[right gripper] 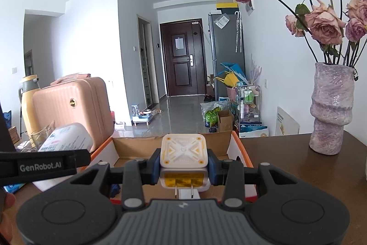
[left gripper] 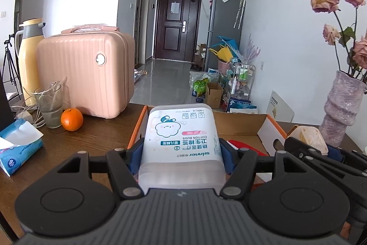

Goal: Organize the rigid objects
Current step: 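Carry the cotton-swab container and white plug adapter over the red box with both tools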

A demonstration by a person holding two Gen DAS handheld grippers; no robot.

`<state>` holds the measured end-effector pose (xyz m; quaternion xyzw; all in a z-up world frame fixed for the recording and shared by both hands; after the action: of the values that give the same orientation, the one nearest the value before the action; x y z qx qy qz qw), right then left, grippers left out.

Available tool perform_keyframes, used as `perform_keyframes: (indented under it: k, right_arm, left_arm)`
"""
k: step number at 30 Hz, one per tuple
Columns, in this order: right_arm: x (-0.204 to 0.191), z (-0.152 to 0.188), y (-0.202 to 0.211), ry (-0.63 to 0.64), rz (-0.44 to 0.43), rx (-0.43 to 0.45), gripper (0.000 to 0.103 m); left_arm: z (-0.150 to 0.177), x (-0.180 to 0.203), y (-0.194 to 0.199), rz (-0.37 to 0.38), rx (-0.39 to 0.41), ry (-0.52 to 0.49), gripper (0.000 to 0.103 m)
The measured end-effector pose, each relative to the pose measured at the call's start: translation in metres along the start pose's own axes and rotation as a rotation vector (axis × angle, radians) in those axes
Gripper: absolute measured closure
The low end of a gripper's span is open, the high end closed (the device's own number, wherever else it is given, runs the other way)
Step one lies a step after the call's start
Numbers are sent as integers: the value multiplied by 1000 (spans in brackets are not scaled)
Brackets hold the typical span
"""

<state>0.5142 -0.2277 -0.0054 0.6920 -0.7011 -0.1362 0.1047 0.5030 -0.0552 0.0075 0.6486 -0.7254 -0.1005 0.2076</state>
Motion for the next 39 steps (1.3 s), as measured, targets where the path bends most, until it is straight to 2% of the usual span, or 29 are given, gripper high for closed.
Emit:
perform_keyframes:
  k: [22, 39]
  right_arm:
    - [-6, -3, -72, 30, 26, -51, 65]
    - [-7, 0, -93, 58, 36, -101, 65]
  left_arm:
    - [-10, -12, -75, -46, -51, -13, 36]
    - [-5, -22, -104, -69, -104, -27, 36]
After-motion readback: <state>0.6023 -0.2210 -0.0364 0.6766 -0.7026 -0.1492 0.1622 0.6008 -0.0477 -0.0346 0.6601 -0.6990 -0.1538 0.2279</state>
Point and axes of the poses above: each gripper's, at about its wrist camera, not at the fingertips, and y roughly against the way its jaws point, x to its right, z to its underside, the point moved 5 cm from there along -y, roughly the way its jaws point, and after that the axes turned 12 degrees about z, right-handed, at the moved point
